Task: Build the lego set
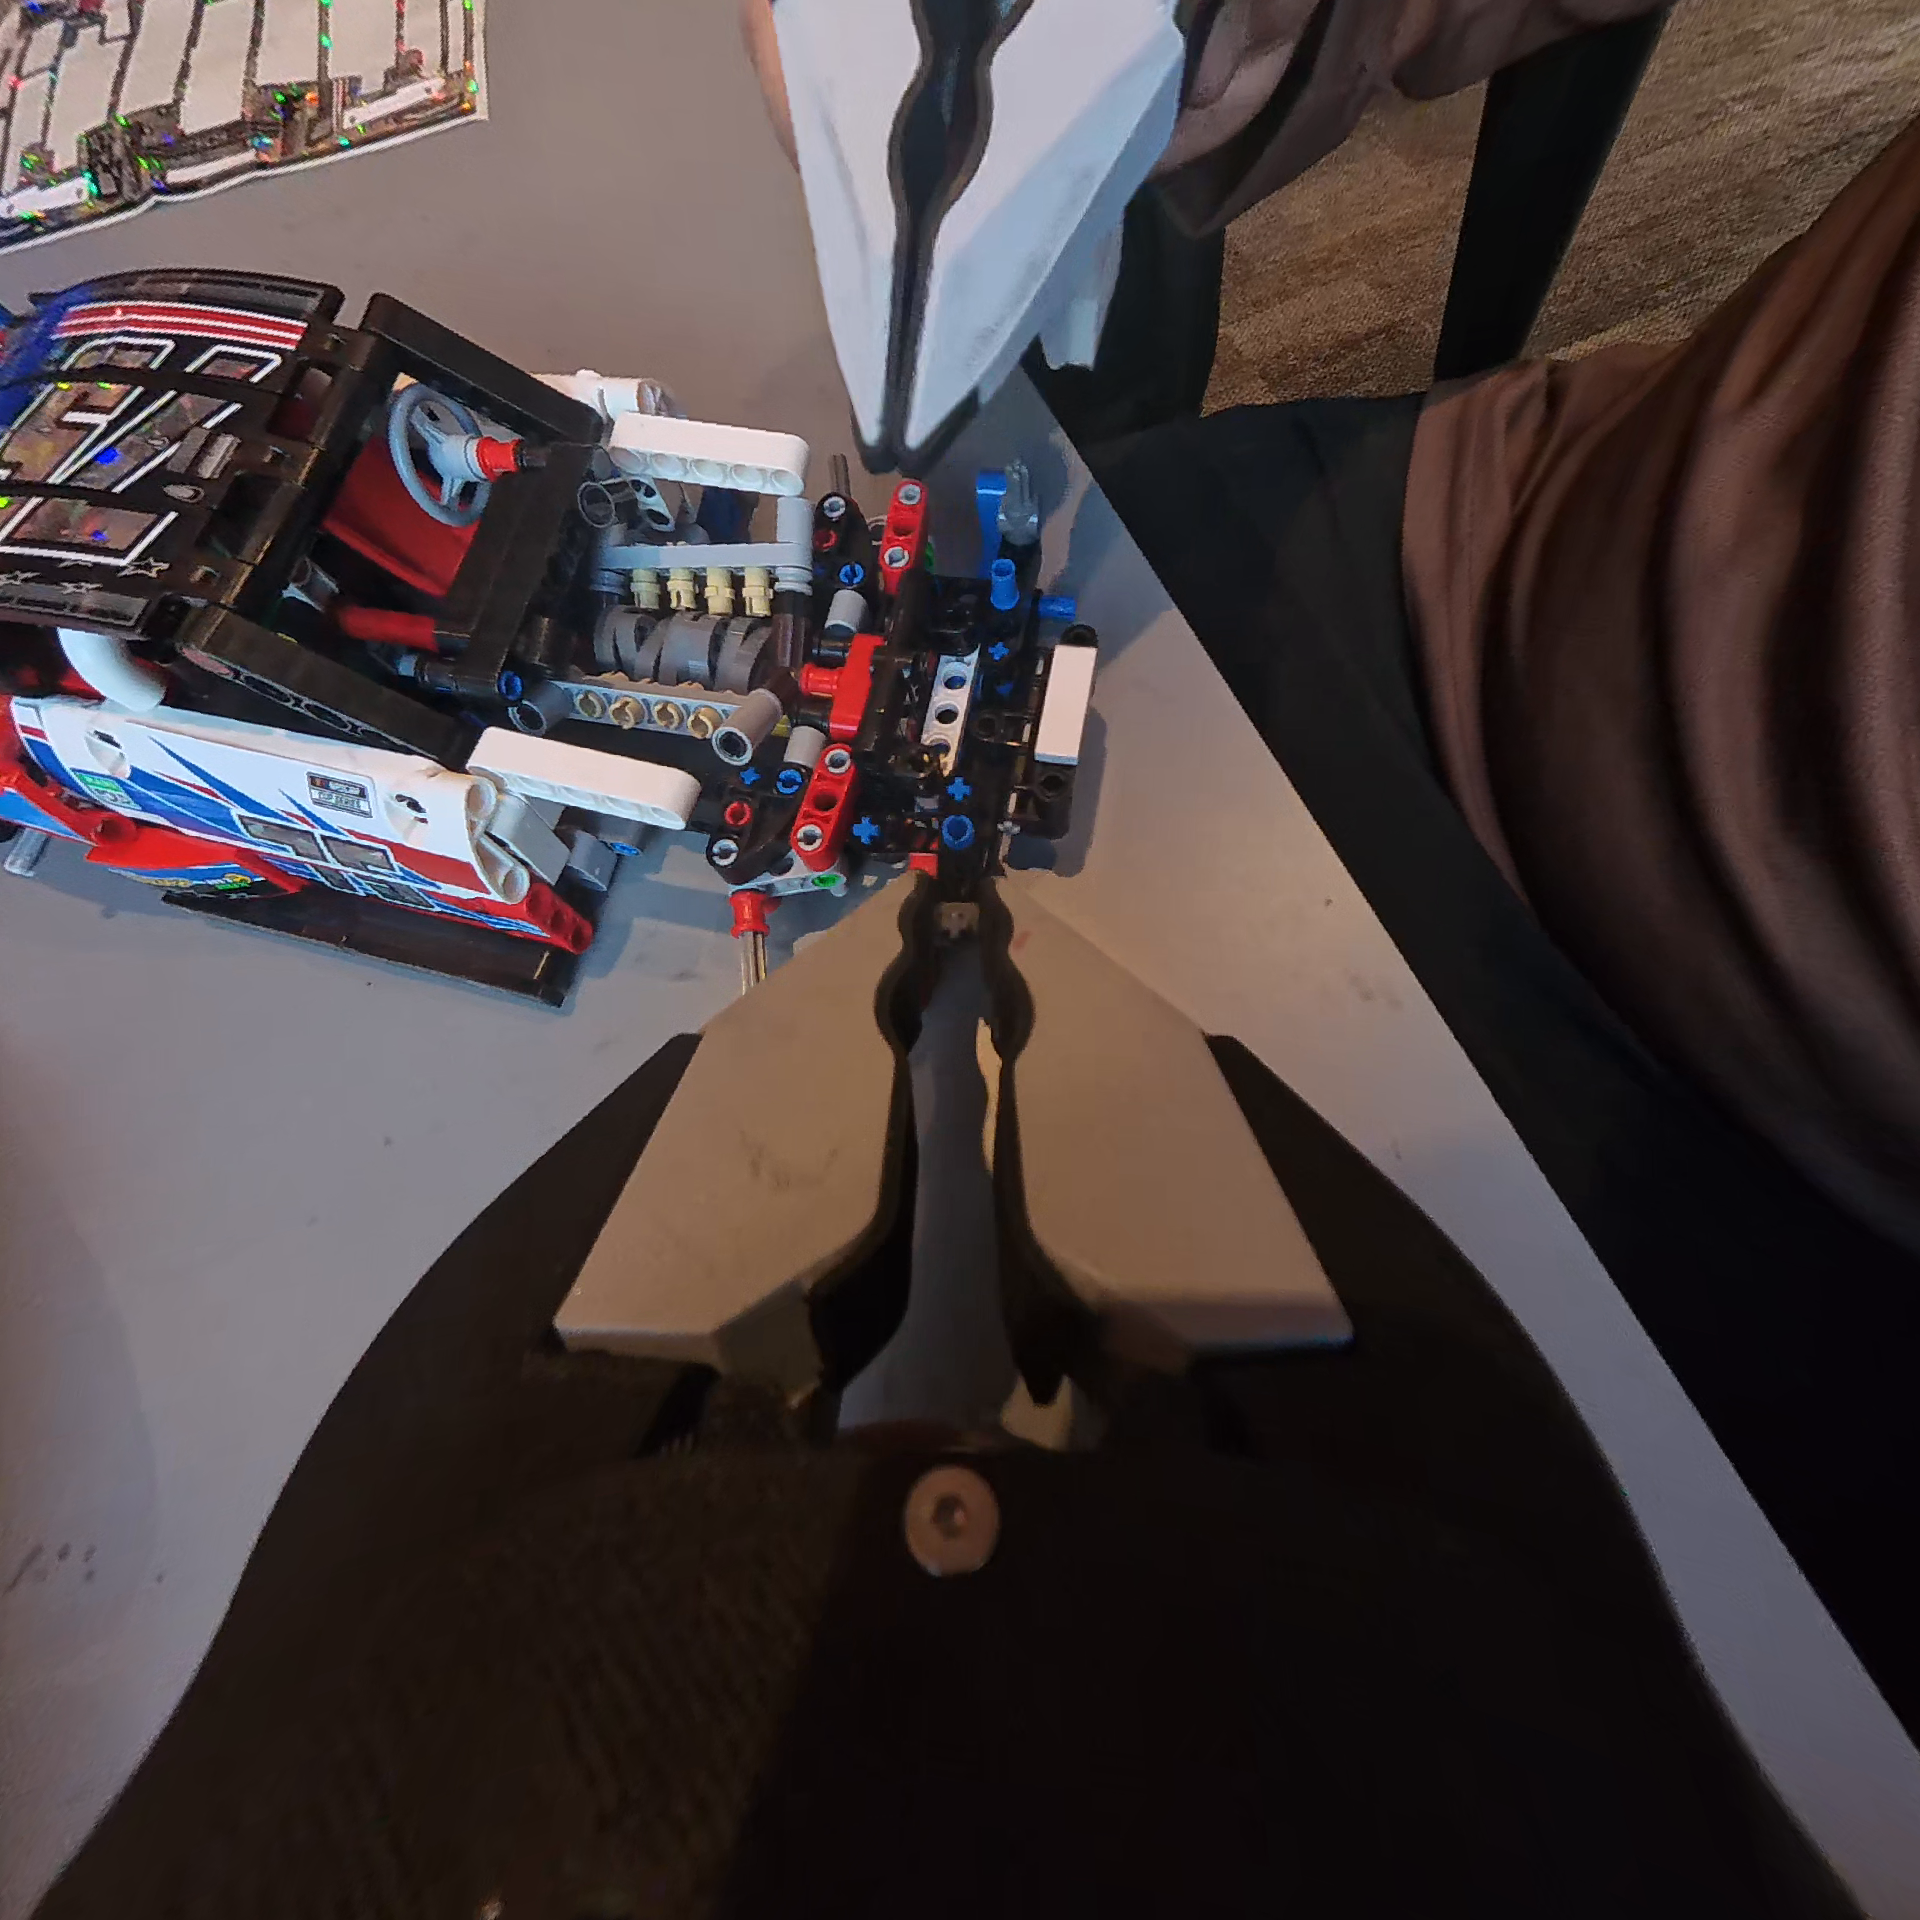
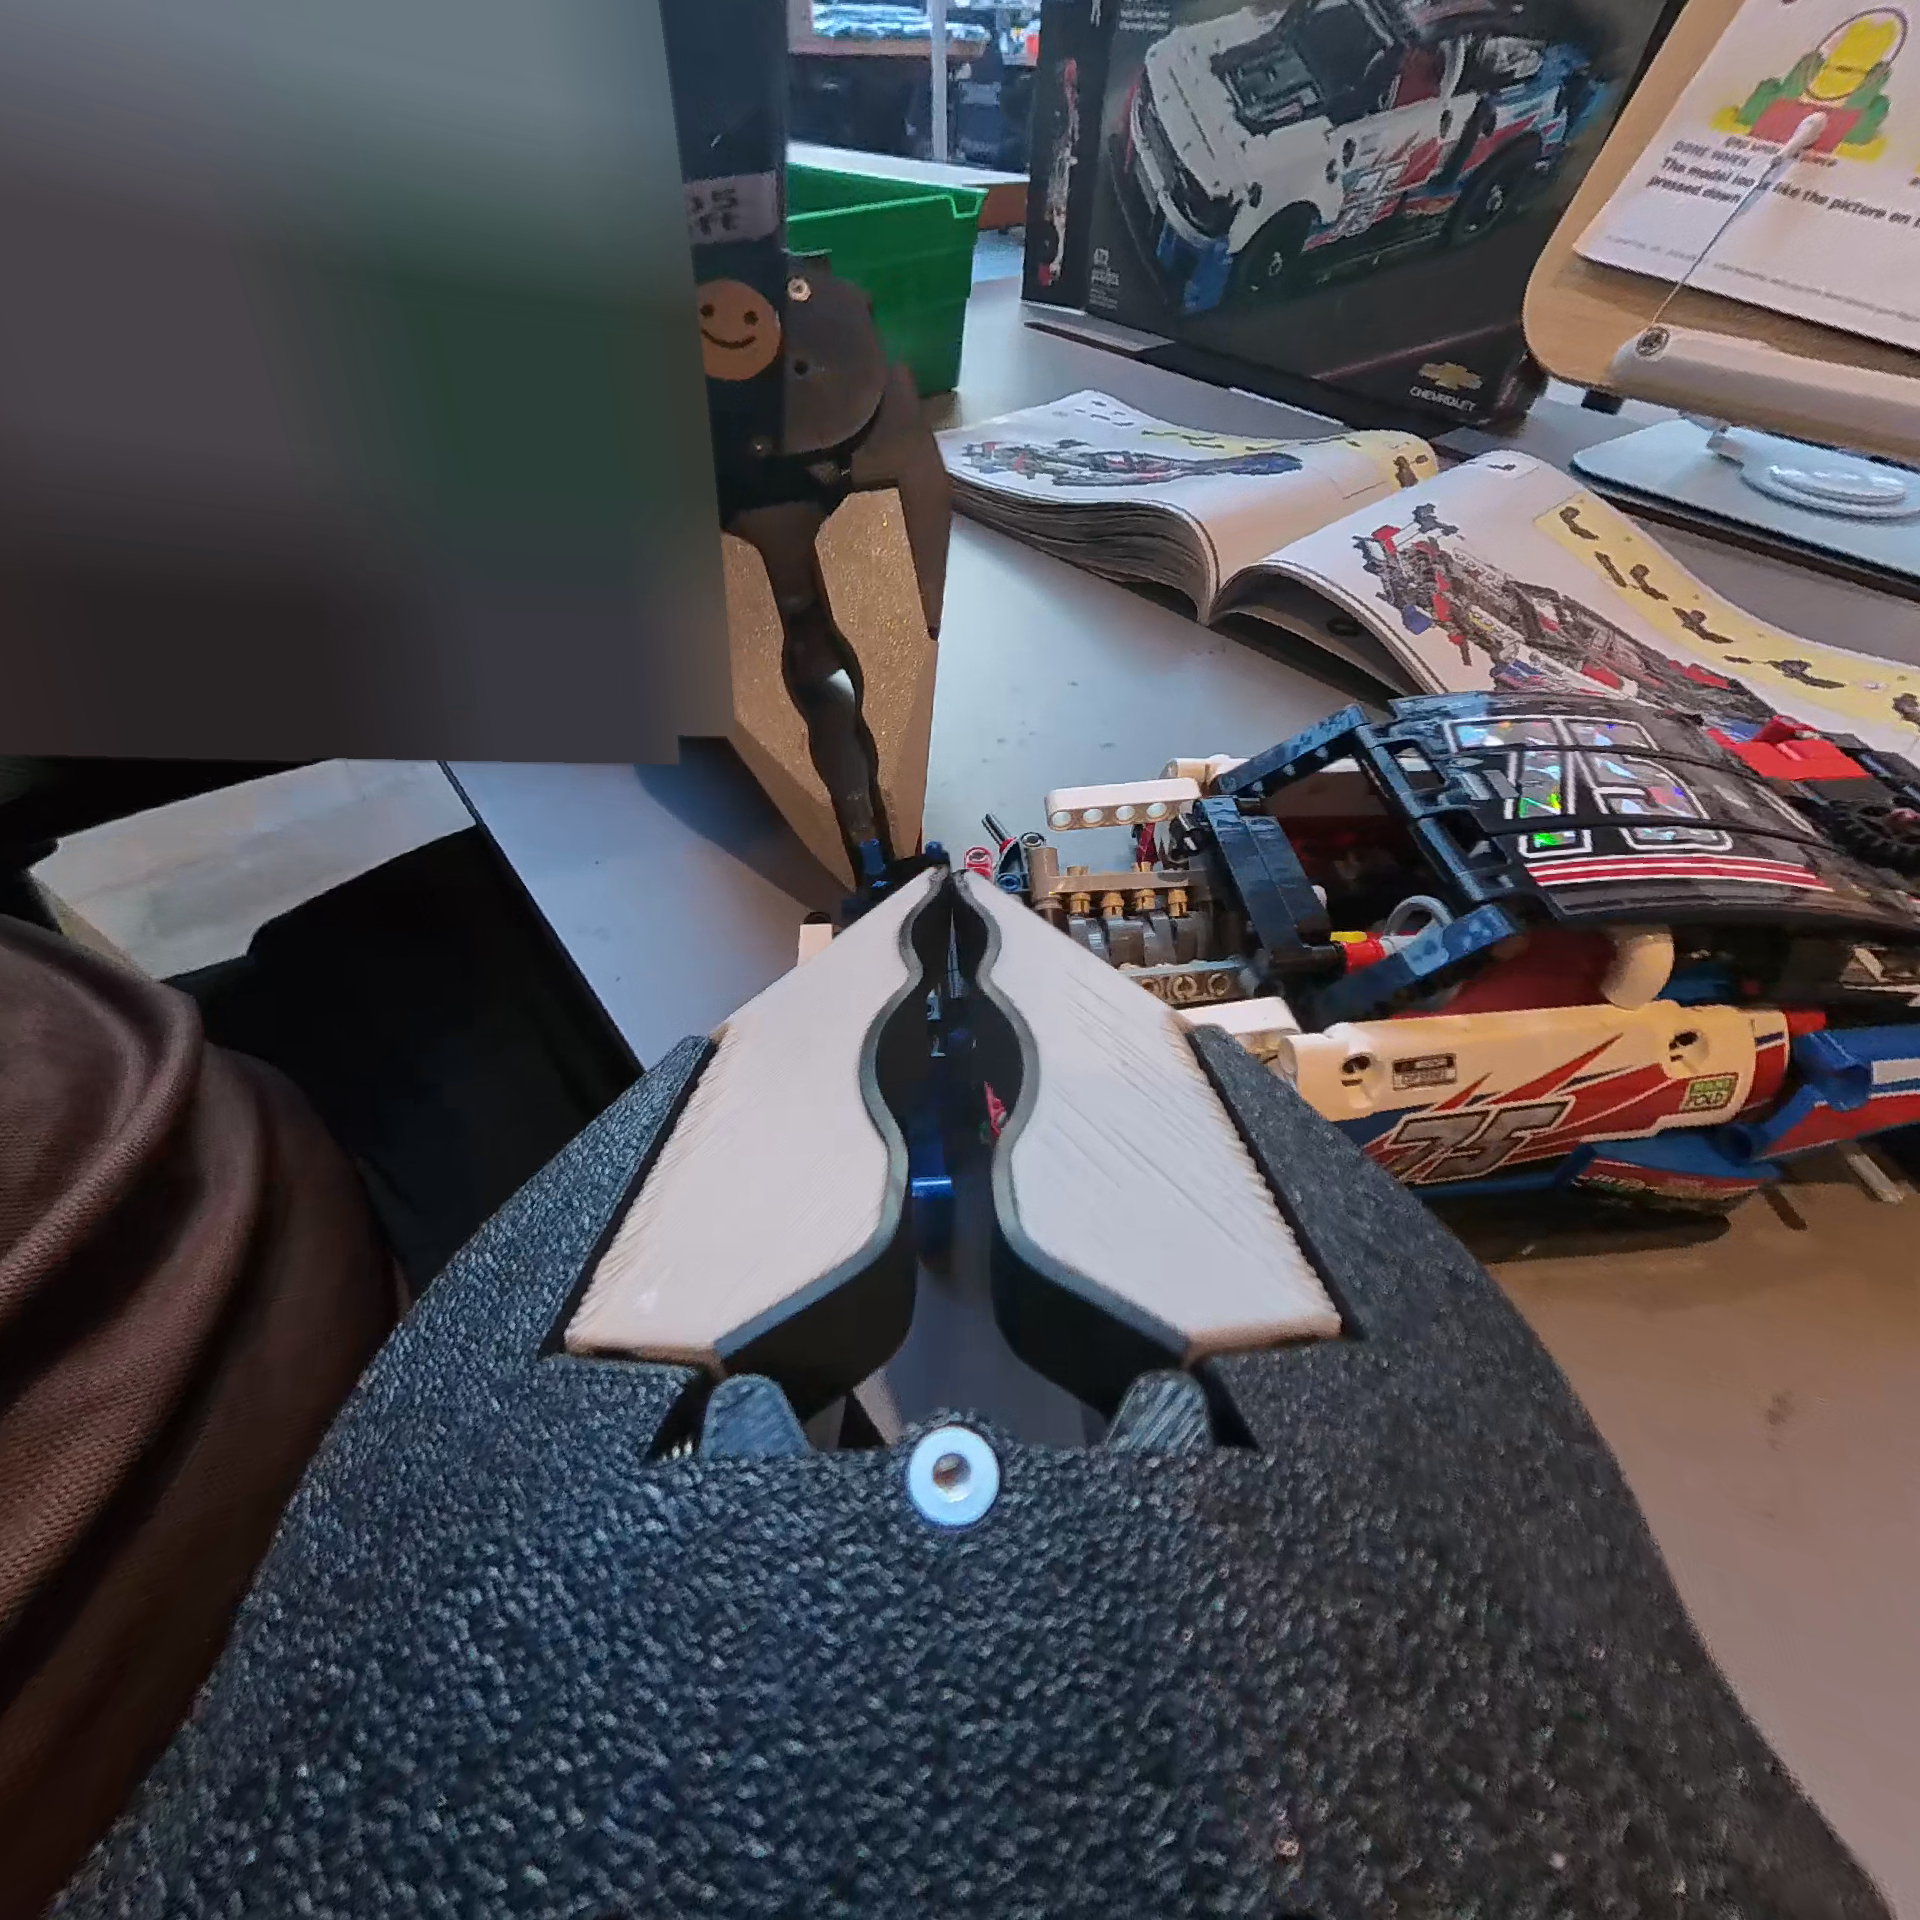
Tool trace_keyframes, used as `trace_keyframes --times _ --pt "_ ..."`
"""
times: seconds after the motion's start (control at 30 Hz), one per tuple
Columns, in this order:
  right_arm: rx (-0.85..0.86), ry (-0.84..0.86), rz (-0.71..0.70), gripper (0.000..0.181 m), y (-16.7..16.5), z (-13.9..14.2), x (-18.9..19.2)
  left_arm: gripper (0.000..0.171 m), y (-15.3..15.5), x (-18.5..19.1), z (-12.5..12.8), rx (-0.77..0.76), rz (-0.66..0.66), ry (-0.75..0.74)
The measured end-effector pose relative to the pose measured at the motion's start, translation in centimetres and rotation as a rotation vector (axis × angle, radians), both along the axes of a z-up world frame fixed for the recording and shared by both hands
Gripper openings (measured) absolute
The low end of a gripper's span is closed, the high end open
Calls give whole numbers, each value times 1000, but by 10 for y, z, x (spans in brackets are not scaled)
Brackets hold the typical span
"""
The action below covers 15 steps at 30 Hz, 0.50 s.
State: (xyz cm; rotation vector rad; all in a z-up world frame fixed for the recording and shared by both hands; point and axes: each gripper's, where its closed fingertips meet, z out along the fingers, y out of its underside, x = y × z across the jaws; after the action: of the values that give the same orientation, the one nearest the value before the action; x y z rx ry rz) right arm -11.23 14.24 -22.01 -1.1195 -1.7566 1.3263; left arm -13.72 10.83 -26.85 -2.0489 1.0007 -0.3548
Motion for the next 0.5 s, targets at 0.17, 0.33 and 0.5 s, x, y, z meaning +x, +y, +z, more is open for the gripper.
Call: trace_keyframes --times 0.17,0.33,0.5 --pt "-35 12 -14 0 5 5 0 4 0 0 1 4 2 2" --pt "-36 18 -8 0 2 7 -3 5 1 0 2 7 7 -3" --pt "-49 21 -17 0 0 9 -6 4 2 1 4 20 10 -3"
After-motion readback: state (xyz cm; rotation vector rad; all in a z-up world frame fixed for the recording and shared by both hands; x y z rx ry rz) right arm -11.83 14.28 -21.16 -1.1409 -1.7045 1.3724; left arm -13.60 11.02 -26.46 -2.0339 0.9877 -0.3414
